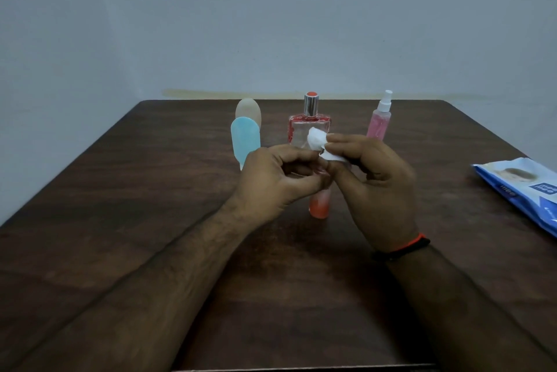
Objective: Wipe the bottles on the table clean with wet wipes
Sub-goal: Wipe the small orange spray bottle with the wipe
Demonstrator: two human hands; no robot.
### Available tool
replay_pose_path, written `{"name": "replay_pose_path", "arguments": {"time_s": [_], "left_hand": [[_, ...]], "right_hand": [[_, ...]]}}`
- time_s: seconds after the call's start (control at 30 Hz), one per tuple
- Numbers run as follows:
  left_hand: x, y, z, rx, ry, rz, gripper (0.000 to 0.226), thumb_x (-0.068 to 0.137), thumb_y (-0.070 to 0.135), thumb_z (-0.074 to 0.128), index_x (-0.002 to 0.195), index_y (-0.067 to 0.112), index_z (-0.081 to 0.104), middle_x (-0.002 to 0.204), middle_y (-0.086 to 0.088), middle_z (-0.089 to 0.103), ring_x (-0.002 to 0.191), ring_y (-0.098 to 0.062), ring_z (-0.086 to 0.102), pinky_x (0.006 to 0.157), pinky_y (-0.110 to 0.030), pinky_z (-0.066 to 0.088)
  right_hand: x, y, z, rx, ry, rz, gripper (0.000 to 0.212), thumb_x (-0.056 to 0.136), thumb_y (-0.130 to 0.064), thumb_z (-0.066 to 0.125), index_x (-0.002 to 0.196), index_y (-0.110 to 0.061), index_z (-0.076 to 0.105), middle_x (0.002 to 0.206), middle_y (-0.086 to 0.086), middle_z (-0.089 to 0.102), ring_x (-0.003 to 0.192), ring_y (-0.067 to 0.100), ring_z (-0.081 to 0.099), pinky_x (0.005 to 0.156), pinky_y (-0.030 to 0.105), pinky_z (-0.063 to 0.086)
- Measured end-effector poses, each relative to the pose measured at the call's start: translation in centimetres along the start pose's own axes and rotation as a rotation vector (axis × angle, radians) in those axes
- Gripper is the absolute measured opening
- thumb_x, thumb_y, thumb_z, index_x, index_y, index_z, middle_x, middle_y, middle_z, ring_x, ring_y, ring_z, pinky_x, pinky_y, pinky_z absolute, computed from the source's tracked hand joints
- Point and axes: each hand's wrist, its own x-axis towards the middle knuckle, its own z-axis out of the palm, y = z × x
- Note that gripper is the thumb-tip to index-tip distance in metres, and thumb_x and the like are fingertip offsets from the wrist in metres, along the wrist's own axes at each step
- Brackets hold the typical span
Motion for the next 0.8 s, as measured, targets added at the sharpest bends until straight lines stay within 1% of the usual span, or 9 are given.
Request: {"name": "replay_pose_path", "arguments": {"time_s": [0.1, 0.23, 0.33, 0.4, 0.5, 0.57, 0.63, 0.7, 0.8], "left_hand": [[0.3, 0.2, 1.2, 0.031, 0.141, -0.007, 0.033, 0.076, 0.012, 0.083, 0.108, 0.016, 0.074, 0.091, 0.007, 0.075, 0.084, -0.004, 0.072, 0.079, -0.026, 0.061], [1.2, -0.1, 2.2, 0.021, 0.185, -0.073, 0.032, 0.077, 0.018, 0.084, 0.107, 0.015, 0.075, 0.090, 0.005, 0.076, 0.082, -0.006, 0.072, 0.079, -0.032, 0.062], [2.4, 0.4, 2.8, -0.114, 0.209, -0.107, 0.030, 0.078, 0.016, 0.083, 0.107, 0.013, 0.075, 0.091, -0.001, 0.078, 0.085, -0.016, 0.075, 0.082, -0.039, 0.062], [3.3, 1.1, 3.3, -0.214, 0.235, -0.114, 0.031, 0.079, 0.008, 0.081, 0.110, 0.006, 0.074, 0.094, -0.007, 0.077, 0.088, -0.021, 0.075, 0.081, -0.037, 0.062], [4.5, 1.6, 4.3, -0.363, 0.261, -0.155, 0.032, 0.079, -0.001, 0.078, 0.110, -0.002, 0.072, 0.086, -0.003, 0.076, 0.083, -0.018, 0.075, 0.072, -0.033, 0.062], [4.9, 1.3, 5.1, -0.383, 0.254, -0.171, 0.029, 0.078, -0.001, 0.079, 0.106, 0.001, 0.073, 0.082, 0.002, 0.076, 0.082, -0.017, 0.075, 0.072, -0.039, 0.063], [5.3, 1.2, 5.7, -0.392, 0.241, -0.172, 0.024, 0.078, -0.001, 0.079, 0.101, 0.006, 0.075, 0.082, 0.002, 0.076, 0.083, -0.017, 0.074, 0.074, -0.043, 0.063], [5.6, 1.3, 6.3, -0.382, 0.231, -0.160, 0.022, 0.079, 0.000, 0.079, 0.099, 0.009, 0.075, 0.084, 0.000, 0.076, 0.082, -0.016, 0.074, 0.074, -0.042, 0.063], [6.3, 1.1, 7.4, -0.281, 0.235, -0.120, 0.029, 0.080, 0.006, 0.080, 0.108, 0.006, 0.073, 0.094, -0.008, 0.076, 0.085, -0.017, 0.074, 0.074, -0.033, 0.063]], "right_hand": [[-0.1, 0.2, 0.0, -0.056, 0.067, -0.009, 0.016, 0.081, 0.006, 0.074, 0.095, -0.002, 0.074, 0.103, 0.004, 0.071, 0.102, 0.012, 0.068, 0.088, 0.028, 0.054], [0.1, 1.2, -1.2, -0.079, 0.031, 0.063, 0.017, 0.081, 0.005, 0.073, 0.093, -0.007, 0.074, 0.099, 0.002, 0.072, 0.097, 0.010, 0.069, 0.085, 0.029, 0.056], [-0.1, 1.9, -2.3, -0.115, -0.004, 0.135, 0.015, 0.082, -0.001, 0.074, 0.093, -0.011, 0.075, 0.094, -0.002, 0.073, 0.091, 0.006, 0.068, 0.082, 0.023, 0.055], [-0.2, 2.2, -3.0, -0.129, -0.008, 0.216, 0.016, 0.080, -0.001, 0.076, 0.091, -0.013, 0.076, 0.089, -0.006, 0.073, 0.087, 0.003, 0.068, 0.079, 0.016, 0.053], [-0.2, 2.4, -4.4, -0.055, -0.008, 0.370, 0.019, 0.079, -0.001, 0.077, 0.090, -0.017, 0.077, 0.087, -0.016, 0.071, 0.084, -0.002, 0.067, 0.071, 0.010, 0.052], [-0.3, 2.7, -5.4, -0.041, -0.048, 0.433, 0.017, 0.080, -0.005, 0.077, 0.091, -0.017, 0.077, 0.089, -0.013, 0.072, 0.083, -0.001, 0.067, 0.066, 0.009, 0.052], [-0.2, 3.2, -6.2, 0.004, -0.083, 0.529, 0.014, 0.079, -0.006, 0.078, 0.091, -0.015, 0.078, 0.091, -0.007, 0.075, 0.081, 0.004, 0.069, 0.062, 0.012, 0.052], [-0.2, 3.6, -6.9, 0.032, -0.102, 0.608, 0.014, 0.078, -0.005, 0.079, 0.090, -0.014, 0.078, 0.088, -0.002, 0.076, 0.077, 0.009, 0.070, 0.064, 0.013, 0.053], [0.0, 4.1, -8.0, 0.058, -0.088, 0.654, 0.014, 0.077, -0.007, 0.080, 0.090, -0.014, 0.078, 0.085, -0.002, 0.077, 0.075, 0.013, 0.071, 0.068, 0.016, 0.056]]}}
